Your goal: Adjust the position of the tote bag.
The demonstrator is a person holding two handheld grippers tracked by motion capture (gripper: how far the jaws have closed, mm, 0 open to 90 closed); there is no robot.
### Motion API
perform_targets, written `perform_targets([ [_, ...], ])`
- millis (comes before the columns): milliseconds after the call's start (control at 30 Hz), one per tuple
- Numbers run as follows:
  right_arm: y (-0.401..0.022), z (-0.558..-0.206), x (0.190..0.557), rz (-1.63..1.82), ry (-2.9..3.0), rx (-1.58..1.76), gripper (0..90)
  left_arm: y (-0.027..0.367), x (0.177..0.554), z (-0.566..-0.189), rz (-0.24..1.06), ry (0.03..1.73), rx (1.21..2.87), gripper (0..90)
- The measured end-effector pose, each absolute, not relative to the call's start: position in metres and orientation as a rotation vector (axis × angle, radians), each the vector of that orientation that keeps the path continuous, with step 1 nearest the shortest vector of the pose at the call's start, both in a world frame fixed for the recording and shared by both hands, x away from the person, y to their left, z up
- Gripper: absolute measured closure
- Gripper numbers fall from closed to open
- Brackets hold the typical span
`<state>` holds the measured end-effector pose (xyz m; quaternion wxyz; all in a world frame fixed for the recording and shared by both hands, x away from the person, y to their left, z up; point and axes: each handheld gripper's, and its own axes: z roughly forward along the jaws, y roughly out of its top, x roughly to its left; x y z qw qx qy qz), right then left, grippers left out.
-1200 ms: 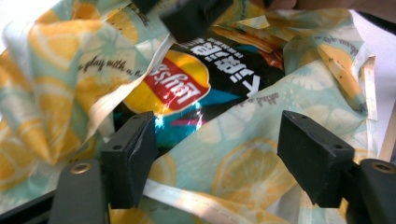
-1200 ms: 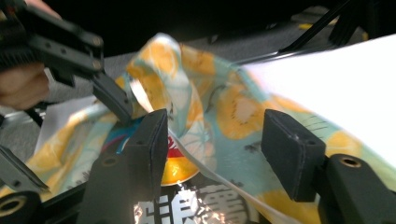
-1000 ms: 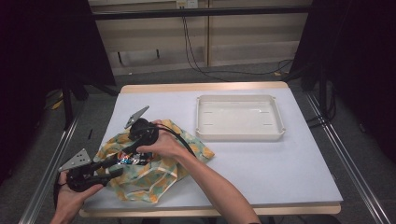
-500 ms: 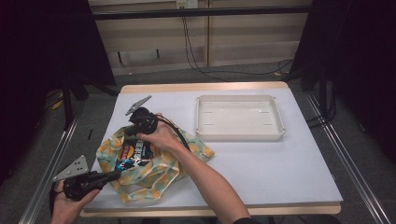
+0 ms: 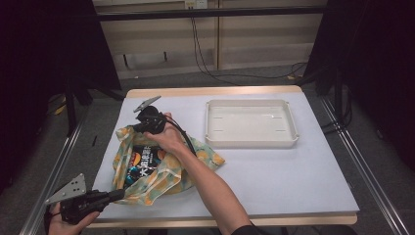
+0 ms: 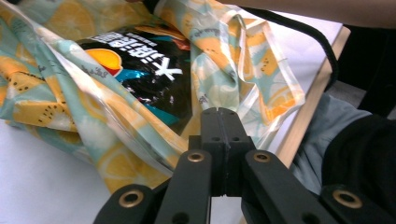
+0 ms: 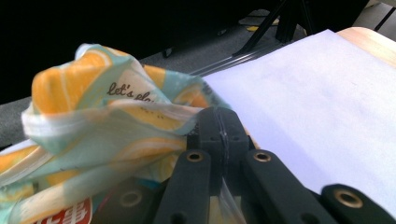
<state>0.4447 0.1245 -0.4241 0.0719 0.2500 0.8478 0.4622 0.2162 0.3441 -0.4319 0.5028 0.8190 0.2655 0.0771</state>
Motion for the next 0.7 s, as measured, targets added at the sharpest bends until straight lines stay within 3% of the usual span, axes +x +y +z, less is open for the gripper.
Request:
perform_targets([
  [200,0.132,-0.425,0.441,1.425,2.553,0.741,89.5,0.351,0.224,-0.434,0.176,0.679,1.929,89.8],
  [300,0.135,-0.421,0.435,1.448,2.561,0.692,88.2,0.351,0.23,-0.432,0.164,0.699,1.879,78.6],
  [400,0.135,-0.418,0.432,1.459,2.562,0.693,77.9,0.346,0.237,-0.428,0.165,0.701,1.85,75.7],
  [433,0.131,-0.415,0.431,1.484,2.556,0.694,70.5,0.344,0.244,-0.427,0.17,0.717,1.825,75.4],
  [467,0.131,-0.415,0.431,1.484,2.556,0.694,70.5,0.344,0.244,-0.427,0.17,0.717,1.825,75.2],
  [533,0.121,-0.41,0.426,1.499,2.537,0.688,57.5,0.342,0.257,-0.431,0.183,0.783,1.82,71.9],
  [700,0.102,-0.401,0.416,1.531,2.527,0.655,54.8,0.346,0.266,-0.44,0.22,0.881,1.844,60.0],
])
